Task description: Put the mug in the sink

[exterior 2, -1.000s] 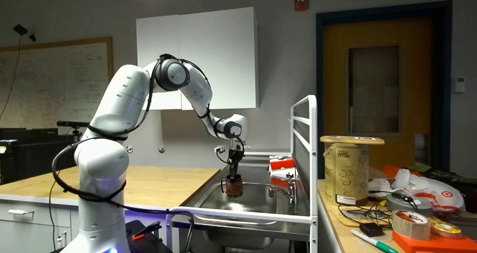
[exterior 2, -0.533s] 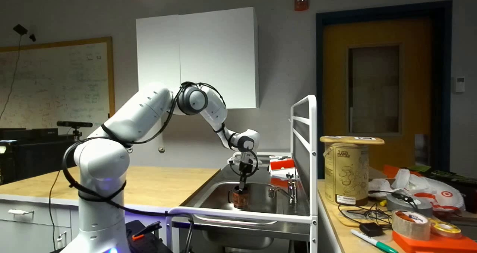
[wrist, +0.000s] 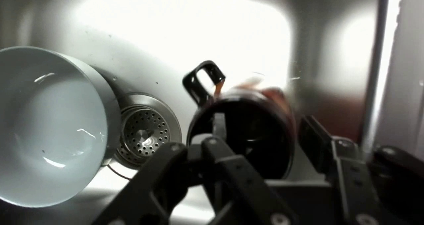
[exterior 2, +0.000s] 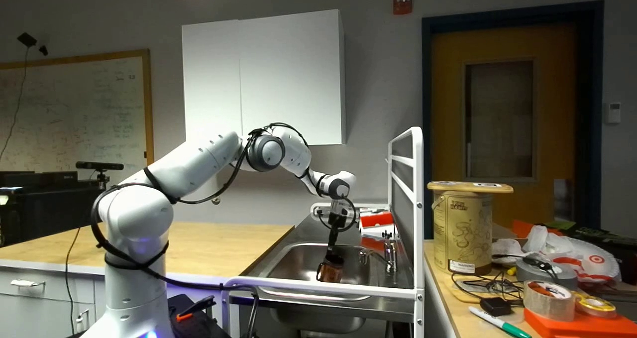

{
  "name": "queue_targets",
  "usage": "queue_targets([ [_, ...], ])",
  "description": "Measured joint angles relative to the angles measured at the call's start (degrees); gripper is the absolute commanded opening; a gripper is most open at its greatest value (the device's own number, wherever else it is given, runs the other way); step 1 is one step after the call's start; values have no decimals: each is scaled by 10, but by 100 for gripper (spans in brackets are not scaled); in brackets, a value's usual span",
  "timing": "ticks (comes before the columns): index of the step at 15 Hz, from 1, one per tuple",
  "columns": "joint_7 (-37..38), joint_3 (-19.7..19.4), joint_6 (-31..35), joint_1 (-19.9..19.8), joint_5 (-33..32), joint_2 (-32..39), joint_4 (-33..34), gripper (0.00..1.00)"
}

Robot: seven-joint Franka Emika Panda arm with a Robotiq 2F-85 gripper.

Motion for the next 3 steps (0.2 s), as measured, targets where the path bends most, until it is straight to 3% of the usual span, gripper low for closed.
queue_targets([
  [1, -1, 0, -5, 1, 1, 8, 16, 99],
  [3, -3, -1, -19, 3, 1, 21, 41, 100],
])
